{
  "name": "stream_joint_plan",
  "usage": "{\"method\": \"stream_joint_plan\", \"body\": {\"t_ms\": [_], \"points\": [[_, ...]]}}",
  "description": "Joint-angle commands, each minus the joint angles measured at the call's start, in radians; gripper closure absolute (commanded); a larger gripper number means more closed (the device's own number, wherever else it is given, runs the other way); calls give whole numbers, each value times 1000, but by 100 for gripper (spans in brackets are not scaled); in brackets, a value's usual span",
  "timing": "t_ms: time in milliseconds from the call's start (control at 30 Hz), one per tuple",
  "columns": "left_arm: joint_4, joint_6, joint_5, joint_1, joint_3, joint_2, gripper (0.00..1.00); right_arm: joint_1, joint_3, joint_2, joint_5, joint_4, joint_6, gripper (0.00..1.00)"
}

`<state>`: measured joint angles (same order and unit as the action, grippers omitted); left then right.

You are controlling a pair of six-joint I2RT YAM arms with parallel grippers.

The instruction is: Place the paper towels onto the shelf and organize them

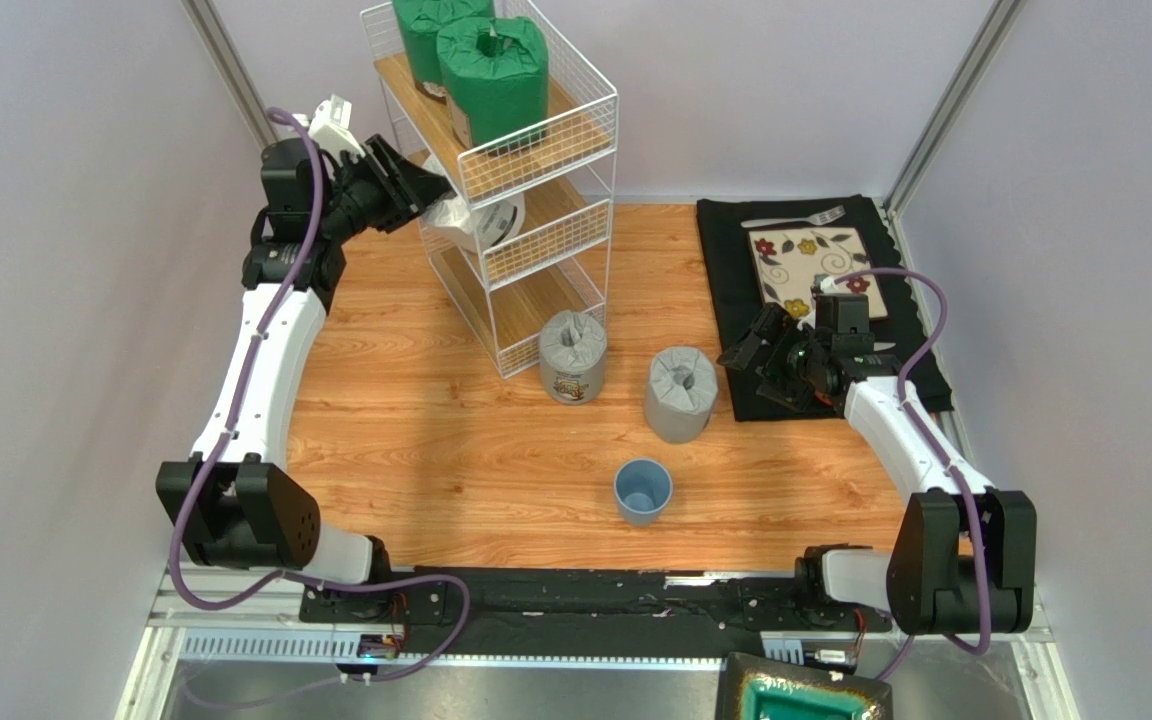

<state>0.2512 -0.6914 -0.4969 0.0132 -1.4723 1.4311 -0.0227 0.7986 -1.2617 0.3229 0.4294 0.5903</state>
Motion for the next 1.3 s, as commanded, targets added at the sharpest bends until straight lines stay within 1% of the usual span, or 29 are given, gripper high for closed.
{"method": "stream_joint_plan", "body": {"t_ms": [0,200,300,333,467,500,533,833,967,1100,1133,1267], "points": [[-89,-25,-11,1,-20,3,53,4,2,15,-7,-9,-1,10],[-64,-5,-9,1,-33,14,48,6,4,5,-5,-11,-1,10],[-63,-3,-11,2,-20,12,44,4,2,4,-4,-14,0,10],[-64,-3,-11,2,-14,11,41,4,2,4,-4,-15,0,10],[-78,-11,-11,2,9,3,35,6,4,2,-4,-17,-1,10],[-82,-11,-11,2,15,3,30,6,2,1,-4,-15,-1,10],[-82,-13,-11,2,17,2,29,6,2,1,-4,-15,-1,10],[-113,-31,-15,2,40,-31,27,4,-6,2,-5,-18,-1,10],[-203,-69,-19,2,85,-67,25,6,-6,4,-4,-20,-1,10],[-247,-106,-41,1,102,-72,25,6,-7,5,-4,-17,-1,11],[-288,-124,-45,1,105,-72,25,6,-7,7,-5,-17,0,11],[-340,-161,-60,1,127,-75,23,4,-9,5,-7,-17,-3,10]]}}
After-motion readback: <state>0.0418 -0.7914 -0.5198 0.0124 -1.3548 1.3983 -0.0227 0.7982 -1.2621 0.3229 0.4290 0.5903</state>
